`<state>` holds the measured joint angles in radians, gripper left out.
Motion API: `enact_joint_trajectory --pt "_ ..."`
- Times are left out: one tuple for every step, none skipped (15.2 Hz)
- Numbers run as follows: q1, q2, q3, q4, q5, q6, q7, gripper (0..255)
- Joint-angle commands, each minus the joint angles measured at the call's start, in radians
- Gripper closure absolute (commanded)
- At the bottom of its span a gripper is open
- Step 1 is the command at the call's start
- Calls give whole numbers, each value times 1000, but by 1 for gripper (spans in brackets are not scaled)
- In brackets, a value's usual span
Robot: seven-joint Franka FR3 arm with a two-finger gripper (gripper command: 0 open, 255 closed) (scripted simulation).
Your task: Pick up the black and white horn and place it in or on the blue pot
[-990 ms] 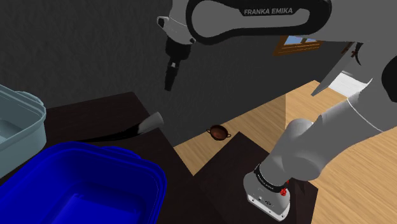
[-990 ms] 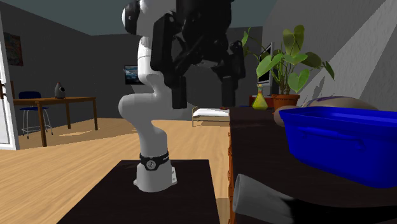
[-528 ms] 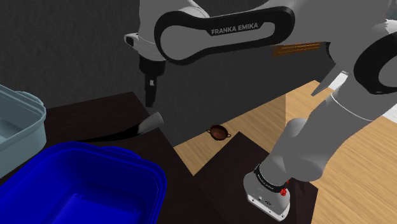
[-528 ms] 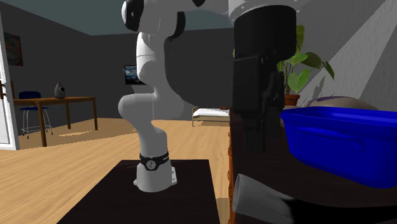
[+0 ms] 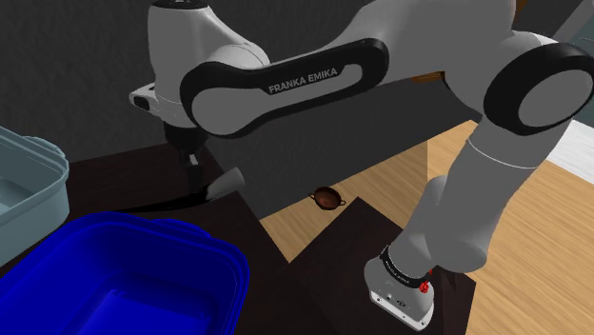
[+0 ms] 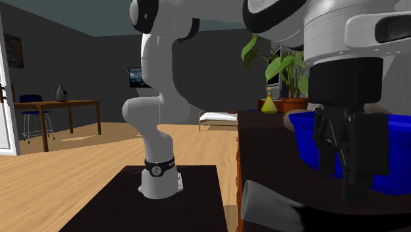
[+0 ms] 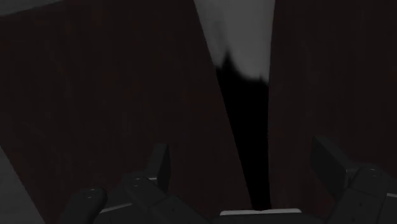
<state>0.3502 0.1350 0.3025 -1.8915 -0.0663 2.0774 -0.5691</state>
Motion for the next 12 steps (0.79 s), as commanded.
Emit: enact_joint_trajectory --pt "22 51 18 25 -22 12 -25 0" --pt "31 69 25 35 -31 16 -36 0" --pt "32 75 24 28 -33 28 -34 0" --pt "32 80 24 22 -36 39 -32 0" --pt "33 86 23 15 -38 51 -31 0" --pt "33 92 22 9 -41 63 -29 0" --pt "34 98 22 3 -44 74 -27 0" --pt "34 105 21 -2 -47 86 -25 0" --pt "35 111 20 -8 -50 97 -23 0" --pt "35 115 19 -11 -52 104 -22 0" --pt "35 115 19 -11 -52 104 -22 0" --pt "35 115 19 -11 -52 104 -22 0"
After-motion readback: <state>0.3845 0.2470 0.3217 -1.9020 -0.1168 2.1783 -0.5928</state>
